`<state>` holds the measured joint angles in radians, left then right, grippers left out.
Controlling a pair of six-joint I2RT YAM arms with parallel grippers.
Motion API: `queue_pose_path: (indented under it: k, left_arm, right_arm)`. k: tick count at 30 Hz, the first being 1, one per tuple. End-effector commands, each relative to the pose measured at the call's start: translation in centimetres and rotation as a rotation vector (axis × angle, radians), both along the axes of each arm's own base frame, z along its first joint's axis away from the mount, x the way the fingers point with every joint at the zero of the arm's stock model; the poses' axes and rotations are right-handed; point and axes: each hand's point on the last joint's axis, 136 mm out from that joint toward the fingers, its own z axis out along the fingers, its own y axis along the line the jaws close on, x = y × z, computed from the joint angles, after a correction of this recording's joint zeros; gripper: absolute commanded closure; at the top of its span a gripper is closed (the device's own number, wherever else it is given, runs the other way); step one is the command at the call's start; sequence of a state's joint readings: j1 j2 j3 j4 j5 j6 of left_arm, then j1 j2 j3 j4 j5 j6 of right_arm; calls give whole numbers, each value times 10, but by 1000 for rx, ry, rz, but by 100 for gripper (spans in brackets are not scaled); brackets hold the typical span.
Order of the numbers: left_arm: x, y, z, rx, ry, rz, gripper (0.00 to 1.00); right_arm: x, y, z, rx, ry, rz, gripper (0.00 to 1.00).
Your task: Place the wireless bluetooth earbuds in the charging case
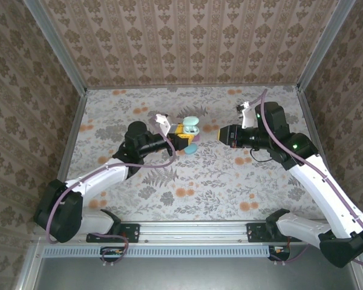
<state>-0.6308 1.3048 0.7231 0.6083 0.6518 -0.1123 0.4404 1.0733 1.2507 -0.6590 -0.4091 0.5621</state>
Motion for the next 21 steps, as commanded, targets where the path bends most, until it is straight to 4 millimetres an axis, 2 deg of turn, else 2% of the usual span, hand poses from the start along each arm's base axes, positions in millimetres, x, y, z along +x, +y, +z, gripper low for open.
queue_pose_path:
  k: [1,3,7,12,21]
  left_arm:
    - [-7,-8,26,-57,-56,-59,75]
    - [-9,-9,25,-58,-52,-68,75]
    - [-11,-11,26,-62,-53,-81,75]
    - [-15,-12,30,-70,-54,-97,75]
    - [-17,-10,36,-78,-67,-97,75]
  right_arm:
    - [-3,21,43,147,-79,85,78]
    - [-1,31,50,180,-96,118,77]
    - [4,45,52,183,-100,146,77]
    - [12,64,45,171,-90,175,77]
    - [27,76,27,120,-63,155,77]
